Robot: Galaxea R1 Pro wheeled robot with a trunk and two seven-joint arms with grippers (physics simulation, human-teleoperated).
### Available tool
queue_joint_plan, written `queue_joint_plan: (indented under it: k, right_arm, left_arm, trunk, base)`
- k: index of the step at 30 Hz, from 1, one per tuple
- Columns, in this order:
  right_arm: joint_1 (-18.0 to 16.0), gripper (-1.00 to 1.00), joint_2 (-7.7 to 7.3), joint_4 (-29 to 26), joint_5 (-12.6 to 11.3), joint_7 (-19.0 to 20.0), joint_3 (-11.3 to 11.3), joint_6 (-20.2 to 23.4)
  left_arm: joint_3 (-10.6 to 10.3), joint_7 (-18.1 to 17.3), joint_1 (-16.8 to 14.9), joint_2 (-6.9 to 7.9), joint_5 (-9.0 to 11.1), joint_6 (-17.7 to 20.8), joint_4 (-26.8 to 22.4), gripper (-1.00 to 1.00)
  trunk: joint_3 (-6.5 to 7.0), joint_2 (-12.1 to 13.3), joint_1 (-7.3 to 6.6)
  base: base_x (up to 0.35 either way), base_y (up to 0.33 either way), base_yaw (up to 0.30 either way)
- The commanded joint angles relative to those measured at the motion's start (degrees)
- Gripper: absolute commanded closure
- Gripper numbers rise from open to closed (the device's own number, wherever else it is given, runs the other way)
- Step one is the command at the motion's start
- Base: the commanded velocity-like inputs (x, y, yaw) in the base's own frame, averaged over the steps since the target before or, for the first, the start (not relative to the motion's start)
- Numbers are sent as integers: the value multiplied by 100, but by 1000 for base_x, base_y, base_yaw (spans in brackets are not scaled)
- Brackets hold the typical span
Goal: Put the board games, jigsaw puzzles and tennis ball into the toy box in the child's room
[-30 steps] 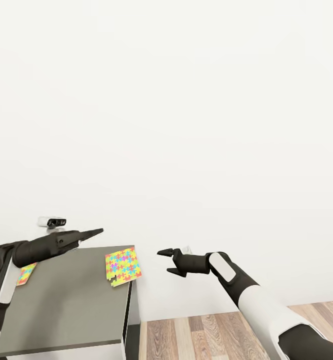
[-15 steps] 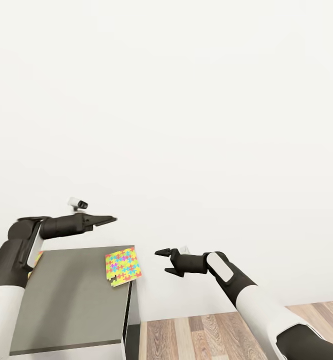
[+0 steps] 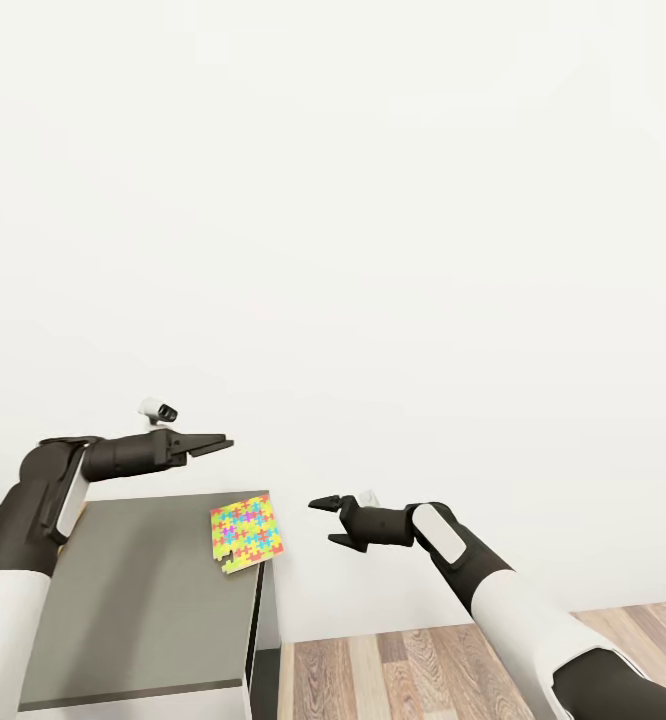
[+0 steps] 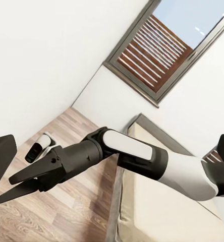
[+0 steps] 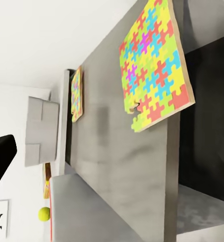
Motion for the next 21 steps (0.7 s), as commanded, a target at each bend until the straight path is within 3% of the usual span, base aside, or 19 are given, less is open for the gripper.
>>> queue_joint_plan:
  k: [1, 10, 21]
  right_arm:
    - [-6, -100, -1, 5, 34, 39, 12, 2]
    - [-6, -100, 1, 9, 31, 37, 7, 2]
    - [-6, -100, 0, 13, 19, 44, -35, 2]
  left_arm:
    - [4, -23, -3, 4, -1, 61, 1, -100]
    - [22, -23, -3, 1, 7, 61, 7, -100]
    - [21, -23, -3, -5, 8, 61, 8, -100]
  trunk:
    - [-7, -4, 0]
    - [-7, -4, 0]
    - [-7, -4, 0]
  base:
    - [0, 0, 0]
    - [0, 0, 27]
    - [0, 0, 241]
